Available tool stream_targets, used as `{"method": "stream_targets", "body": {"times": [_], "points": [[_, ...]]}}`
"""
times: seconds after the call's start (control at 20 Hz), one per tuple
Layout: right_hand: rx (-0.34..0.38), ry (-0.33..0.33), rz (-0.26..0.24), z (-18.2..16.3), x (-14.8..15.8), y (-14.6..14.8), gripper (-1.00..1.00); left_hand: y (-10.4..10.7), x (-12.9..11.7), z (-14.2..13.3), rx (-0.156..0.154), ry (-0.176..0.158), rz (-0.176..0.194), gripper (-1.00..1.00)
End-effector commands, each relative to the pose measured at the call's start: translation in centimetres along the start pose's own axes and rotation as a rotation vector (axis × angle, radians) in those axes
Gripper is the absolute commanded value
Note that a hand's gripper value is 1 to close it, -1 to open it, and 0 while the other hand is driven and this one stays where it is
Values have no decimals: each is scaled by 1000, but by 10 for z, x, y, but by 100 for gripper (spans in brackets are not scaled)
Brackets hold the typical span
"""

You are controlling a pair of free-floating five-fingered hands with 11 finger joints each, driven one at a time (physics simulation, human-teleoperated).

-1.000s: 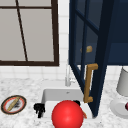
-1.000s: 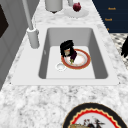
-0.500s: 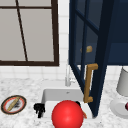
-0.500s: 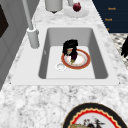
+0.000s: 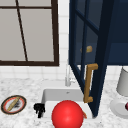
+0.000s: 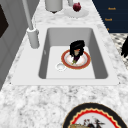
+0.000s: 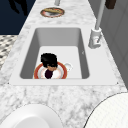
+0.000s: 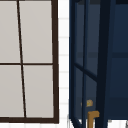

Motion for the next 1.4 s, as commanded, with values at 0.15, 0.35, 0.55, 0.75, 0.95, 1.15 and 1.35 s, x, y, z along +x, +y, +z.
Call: {"method": "stream_targets", "body": {"times": [0.15,0.35,0.55,0.75,0.95,1.15,1.35], "points": [[193,11,-26,-17,3,-14,100,0,0,0,0,0,0,0],[230,15,-30,-6,3,-35,100,0,0,0,0,0,0,0],[218,3,-27,-2,-2,-46,100,0,0,0,0,0,0,0],[219,0,-28,-3,-3,-47,100,0,0,0,0,0,0,0],[233,1,-34,-7,-4,-44,100,0,0,0,0,0,0,0],[230,-1,-36,-9,-1,-43,-100,0,0,0,0,0,0,0],[246,-1,-40,-7,-2,-43,-100,0,0,0,0,0,0,0]]}}
